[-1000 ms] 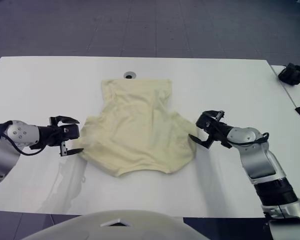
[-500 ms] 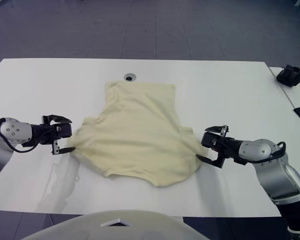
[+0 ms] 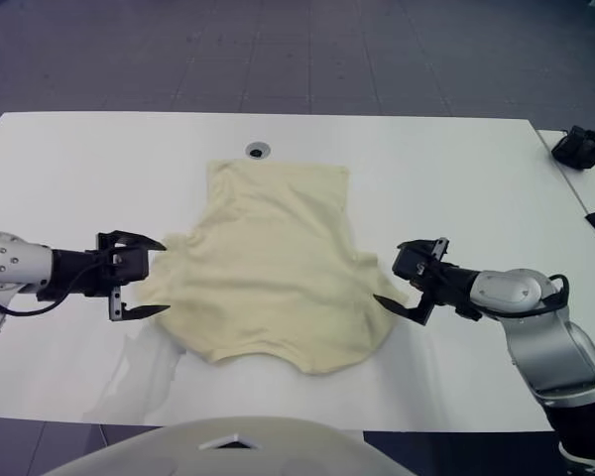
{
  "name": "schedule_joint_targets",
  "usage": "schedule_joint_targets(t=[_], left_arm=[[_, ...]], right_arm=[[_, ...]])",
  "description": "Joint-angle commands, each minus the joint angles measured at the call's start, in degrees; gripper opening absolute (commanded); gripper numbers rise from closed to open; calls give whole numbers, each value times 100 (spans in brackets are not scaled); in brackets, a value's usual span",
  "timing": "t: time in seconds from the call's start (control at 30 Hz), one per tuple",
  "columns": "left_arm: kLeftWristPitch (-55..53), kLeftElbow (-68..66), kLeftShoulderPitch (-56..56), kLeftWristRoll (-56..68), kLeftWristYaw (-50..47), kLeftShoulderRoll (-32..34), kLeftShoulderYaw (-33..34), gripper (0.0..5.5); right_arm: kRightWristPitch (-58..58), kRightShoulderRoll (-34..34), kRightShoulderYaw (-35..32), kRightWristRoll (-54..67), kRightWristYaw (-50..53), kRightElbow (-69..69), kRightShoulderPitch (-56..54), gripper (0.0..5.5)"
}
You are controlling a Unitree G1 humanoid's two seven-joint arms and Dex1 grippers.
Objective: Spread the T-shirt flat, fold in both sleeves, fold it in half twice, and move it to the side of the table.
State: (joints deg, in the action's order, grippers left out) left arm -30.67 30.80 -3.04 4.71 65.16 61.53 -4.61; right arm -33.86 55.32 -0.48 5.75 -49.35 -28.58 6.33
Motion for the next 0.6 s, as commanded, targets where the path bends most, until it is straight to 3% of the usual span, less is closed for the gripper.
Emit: schedule_joint_targets(t=[0.03,0.3,0.6], left_arm=[[-204,380,255,-39,-172,-120,-402,540],[-20,152,521,-405,-260,35,-952,540],[340,-271,661,-372,25,319,-885,540]], right_arm=[[-69,-9,-89,116,-13,-190,-74,538],[58,64,15,467,-324,-552,246,538],[264,110,468,199,-291,-723,807,538]])
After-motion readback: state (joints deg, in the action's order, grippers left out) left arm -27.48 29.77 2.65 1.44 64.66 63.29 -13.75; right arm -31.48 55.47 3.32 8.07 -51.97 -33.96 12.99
